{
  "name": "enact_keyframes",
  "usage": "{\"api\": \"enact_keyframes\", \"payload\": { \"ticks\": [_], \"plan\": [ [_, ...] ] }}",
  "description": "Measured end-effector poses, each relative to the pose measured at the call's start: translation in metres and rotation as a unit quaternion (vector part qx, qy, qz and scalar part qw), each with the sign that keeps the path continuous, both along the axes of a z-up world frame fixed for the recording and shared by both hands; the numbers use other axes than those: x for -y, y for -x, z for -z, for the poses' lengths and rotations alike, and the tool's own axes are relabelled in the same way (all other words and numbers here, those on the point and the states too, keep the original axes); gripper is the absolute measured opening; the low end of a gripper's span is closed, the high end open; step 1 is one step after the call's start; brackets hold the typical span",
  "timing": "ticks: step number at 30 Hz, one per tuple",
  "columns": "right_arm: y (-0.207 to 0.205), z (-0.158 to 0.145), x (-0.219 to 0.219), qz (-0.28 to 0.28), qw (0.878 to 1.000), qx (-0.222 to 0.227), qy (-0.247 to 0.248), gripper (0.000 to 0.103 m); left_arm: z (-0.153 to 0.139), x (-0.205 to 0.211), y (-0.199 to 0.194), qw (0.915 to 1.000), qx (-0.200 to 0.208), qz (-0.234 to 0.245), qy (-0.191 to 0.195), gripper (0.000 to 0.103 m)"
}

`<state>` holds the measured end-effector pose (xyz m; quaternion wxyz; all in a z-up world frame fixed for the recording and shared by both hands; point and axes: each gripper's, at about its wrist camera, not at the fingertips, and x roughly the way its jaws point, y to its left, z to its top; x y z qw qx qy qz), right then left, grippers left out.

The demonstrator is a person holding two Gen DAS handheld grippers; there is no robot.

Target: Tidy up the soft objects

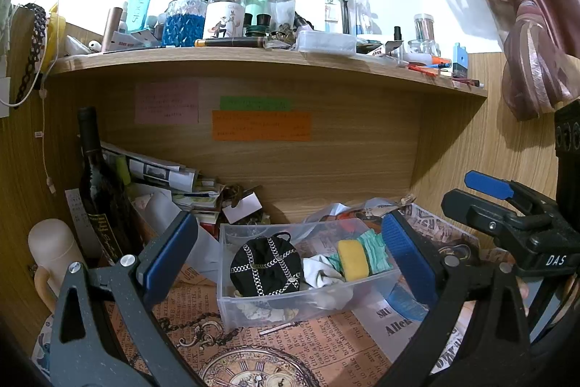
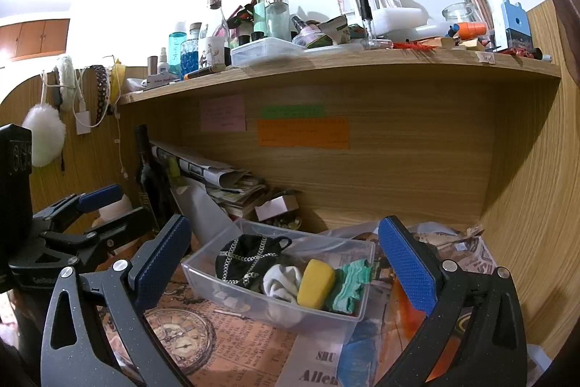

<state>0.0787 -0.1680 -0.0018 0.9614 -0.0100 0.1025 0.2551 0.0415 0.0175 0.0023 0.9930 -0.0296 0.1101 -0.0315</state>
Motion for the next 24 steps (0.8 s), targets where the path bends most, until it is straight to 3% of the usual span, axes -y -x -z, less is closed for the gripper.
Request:
{"api": "enact_keyframes", "payload": {
  "ticks": [24],
  "plan": [
    [0.0039, 0.0015, -0.0046, 0.003, 1.000, -0.002, 0.002, 0.103, 0.0001, 0.0005, 0.0004, 1.0000, 0.003, 0.004, 0.004, 0.103]
  ]
}}
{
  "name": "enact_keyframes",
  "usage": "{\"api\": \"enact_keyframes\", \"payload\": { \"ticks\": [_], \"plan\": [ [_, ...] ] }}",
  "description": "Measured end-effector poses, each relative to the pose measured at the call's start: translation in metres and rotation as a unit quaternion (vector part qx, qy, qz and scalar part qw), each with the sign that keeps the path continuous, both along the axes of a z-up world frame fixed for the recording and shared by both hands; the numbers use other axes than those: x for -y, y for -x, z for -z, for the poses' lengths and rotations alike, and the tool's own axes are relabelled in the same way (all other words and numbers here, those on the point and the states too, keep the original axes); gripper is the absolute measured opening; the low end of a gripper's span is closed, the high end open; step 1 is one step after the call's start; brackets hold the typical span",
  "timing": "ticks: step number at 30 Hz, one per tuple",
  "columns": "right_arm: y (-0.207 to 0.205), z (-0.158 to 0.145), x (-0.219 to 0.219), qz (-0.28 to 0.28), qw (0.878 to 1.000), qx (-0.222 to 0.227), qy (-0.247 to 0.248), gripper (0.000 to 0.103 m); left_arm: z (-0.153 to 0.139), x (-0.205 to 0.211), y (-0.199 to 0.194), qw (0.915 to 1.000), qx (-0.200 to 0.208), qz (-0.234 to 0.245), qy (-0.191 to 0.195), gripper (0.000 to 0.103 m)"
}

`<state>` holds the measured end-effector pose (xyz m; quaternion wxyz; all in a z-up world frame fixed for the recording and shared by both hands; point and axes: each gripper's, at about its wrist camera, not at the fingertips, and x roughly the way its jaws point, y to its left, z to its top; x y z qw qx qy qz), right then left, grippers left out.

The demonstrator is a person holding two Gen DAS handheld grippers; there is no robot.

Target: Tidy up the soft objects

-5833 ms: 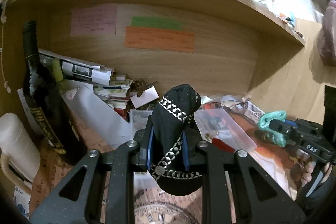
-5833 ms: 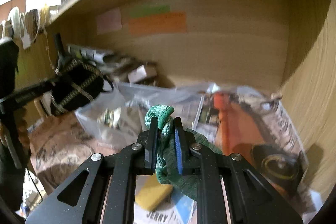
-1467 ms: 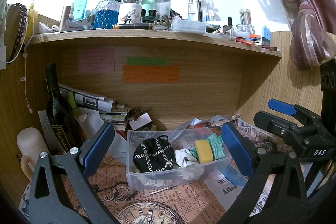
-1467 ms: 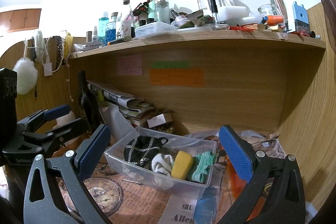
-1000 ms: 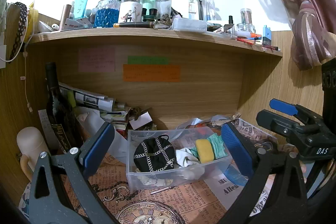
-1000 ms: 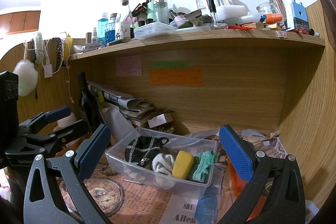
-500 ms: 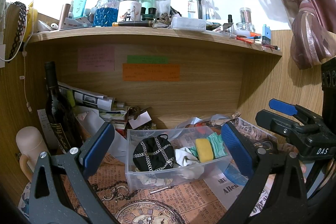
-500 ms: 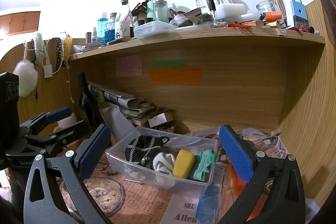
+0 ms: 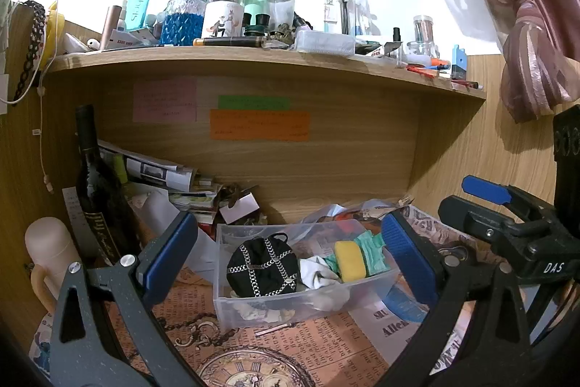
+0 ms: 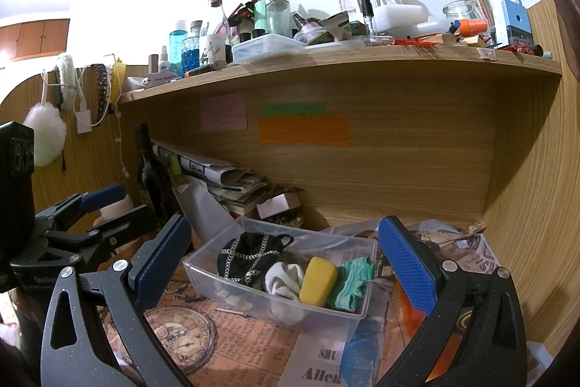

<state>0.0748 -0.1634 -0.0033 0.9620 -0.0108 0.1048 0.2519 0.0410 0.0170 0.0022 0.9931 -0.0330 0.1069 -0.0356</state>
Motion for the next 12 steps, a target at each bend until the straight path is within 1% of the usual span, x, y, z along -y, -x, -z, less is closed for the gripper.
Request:
{"api": "enact_keyframes", "payload": {
  "ticks": [12],
  "plan": [
    [-0.0026, 0.0027, -0.0025, 0.005, 1.000, -0.008, -0.002, 0.103, 0.0014, -0.0018, -0.0037, 0.9999, -0.007, 0.006, 0.006, 0.103]
  ]
}}
